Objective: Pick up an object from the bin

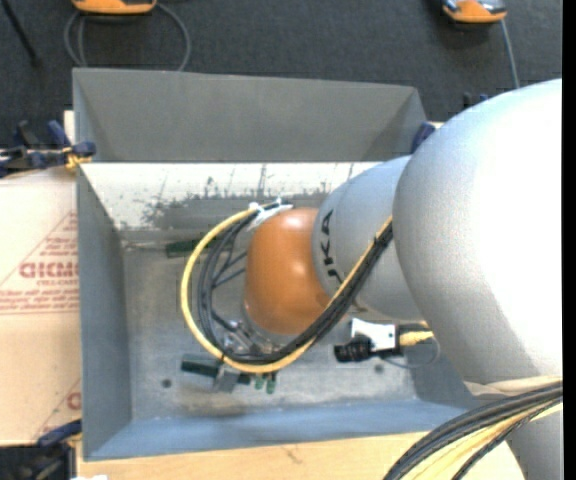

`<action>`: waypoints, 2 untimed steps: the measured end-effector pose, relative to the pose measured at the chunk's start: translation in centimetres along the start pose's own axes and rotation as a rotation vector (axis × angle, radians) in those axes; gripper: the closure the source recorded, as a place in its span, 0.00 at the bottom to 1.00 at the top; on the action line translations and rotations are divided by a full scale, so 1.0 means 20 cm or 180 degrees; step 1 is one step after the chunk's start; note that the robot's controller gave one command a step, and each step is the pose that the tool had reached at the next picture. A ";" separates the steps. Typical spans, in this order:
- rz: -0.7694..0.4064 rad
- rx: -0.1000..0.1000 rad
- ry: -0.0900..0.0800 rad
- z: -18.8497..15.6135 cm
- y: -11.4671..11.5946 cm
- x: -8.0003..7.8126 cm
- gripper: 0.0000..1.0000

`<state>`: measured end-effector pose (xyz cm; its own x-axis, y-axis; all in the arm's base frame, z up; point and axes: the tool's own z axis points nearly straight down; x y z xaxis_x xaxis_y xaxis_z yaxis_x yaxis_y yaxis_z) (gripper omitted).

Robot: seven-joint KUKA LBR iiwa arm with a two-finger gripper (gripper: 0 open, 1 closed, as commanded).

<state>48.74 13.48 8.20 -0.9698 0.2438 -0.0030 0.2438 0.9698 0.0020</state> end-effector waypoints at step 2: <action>0.0008 0.0000 0.0000 -0.33 0.00 -0.02 1.00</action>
Offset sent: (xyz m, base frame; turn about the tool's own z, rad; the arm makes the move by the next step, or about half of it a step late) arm 0.0000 -0.0001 0.0568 0.0000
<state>49.05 13.36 14.87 -0.9692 0.2463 -0.0030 0.2463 0.9692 0.0019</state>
